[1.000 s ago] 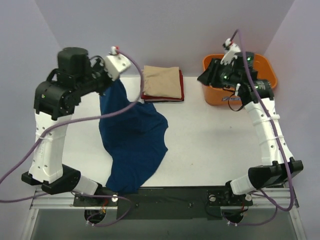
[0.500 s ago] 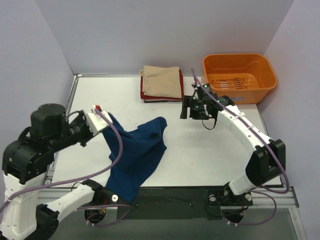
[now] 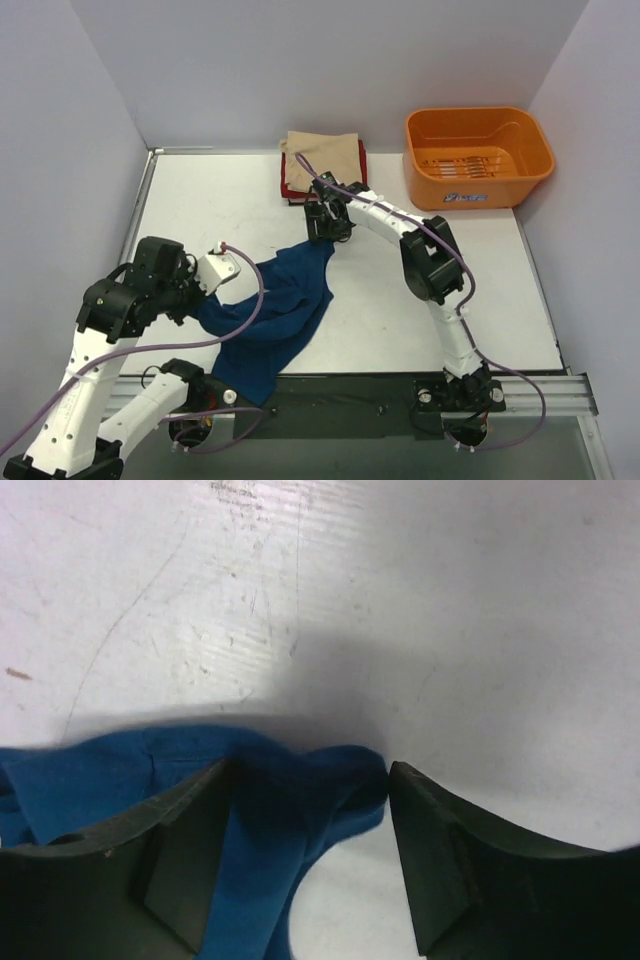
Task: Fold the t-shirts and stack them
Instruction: Flatten out the tshirt
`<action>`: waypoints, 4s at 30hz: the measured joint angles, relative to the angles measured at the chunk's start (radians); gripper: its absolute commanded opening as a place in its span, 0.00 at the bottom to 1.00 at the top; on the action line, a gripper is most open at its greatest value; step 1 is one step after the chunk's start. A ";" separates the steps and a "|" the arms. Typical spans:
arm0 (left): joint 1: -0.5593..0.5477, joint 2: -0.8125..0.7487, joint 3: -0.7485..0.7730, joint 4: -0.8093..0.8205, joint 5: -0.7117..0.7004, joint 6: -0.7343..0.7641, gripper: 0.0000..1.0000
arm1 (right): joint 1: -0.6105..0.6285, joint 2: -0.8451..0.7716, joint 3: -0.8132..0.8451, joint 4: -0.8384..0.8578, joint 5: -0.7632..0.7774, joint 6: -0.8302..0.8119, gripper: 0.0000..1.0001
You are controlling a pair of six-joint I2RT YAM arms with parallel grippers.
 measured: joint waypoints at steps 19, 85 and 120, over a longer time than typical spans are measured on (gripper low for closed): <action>0.012 0.031 -0.105 0.031 0.051 0.006 0.00 | -0.118 -0.850 -0.923 -0.013 0.003 0.033 0.58; 0.278 0.561 0.729 0.472 -0.092 0.117 0.00 | -0.571 -0.924 0.037 0.194 -0.614 -0.111 0.00; 0.203 0.011 -0.257 0.053 -0.138 0.463 0.00 | -0.103 -1.625 -0.875 -0.617 -0.228 0.379 0.00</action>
